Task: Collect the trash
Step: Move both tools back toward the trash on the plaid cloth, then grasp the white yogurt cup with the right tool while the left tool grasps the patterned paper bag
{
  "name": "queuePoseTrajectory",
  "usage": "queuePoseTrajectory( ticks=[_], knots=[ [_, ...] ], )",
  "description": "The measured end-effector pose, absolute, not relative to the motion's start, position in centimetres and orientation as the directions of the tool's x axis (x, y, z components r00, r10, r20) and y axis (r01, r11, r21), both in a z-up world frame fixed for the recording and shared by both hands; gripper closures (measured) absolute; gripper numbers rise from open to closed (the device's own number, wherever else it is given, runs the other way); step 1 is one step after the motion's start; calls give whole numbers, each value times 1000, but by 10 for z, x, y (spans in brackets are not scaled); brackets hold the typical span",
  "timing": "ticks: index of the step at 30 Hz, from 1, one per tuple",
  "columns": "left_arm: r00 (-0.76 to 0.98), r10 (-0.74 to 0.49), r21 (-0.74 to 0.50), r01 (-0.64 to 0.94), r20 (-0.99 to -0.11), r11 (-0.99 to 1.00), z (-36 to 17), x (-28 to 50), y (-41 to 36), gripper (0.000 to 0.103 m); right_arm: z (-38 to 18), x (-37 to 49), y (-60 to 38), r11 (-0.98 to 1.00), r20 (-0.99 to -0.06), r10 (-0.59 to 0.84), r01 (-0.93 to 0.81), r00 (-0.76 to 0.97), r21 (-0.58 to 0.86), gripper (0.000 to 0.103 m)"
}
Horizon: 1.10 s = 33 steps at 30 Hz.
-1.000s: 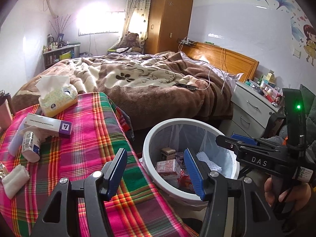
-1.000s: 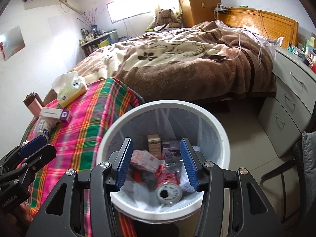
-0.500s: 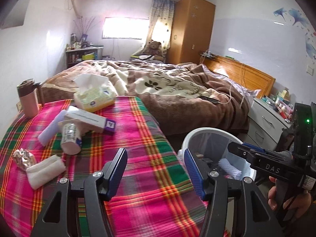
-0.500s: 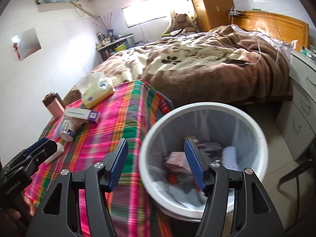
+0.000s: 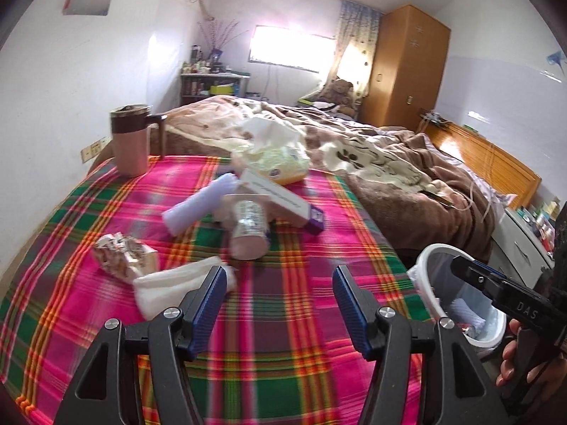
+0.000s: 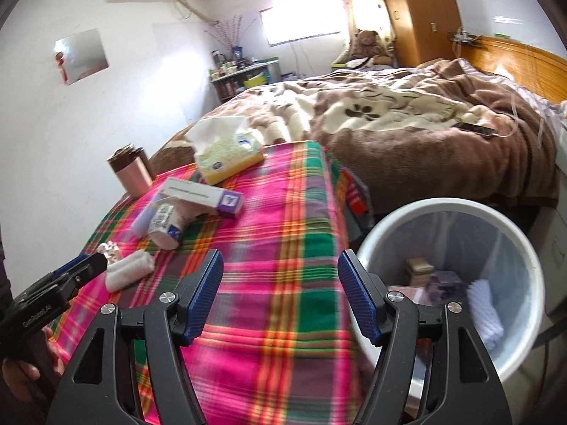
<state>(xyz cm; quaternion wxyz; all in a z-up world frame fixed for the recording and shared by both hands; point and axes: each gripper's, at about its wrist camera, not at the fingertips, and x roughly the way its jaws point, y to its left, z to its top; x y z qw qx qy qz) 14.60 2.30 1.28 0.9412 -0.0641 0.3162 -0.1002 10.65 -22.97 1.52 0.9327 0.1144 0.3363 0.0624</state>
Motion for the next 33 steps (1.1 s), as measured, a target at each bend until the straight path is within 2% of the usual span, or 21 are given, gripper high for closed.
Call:
queuePoseTrajectory(
  ticks=[2,12,25,29,33],
  knots=[
    [780,-209,-185,121,-590,975,11,148,37,41,15,109,-222,964,-613,203,-47,764,261,29],
    [776,-128,-178,21,-618,984,3,163,94,39,10,135,-174,963,-643,244,-101,726,251,28],
    [723,-128,-249,-63,-679,966,-21,202,147,37,-2,180,-125,961,-693,265,-125,671,248,27],
    [711,-158,-305,-83,-685,949,-28,216,162,37,-2,191,-113,959,-694,276,-139,664,248,27],
    [674,-145,-300,-119,-725,947,-40,235,167,37,-4,205,-102,954,-703,292,-147,648,261,27]
  ],
)
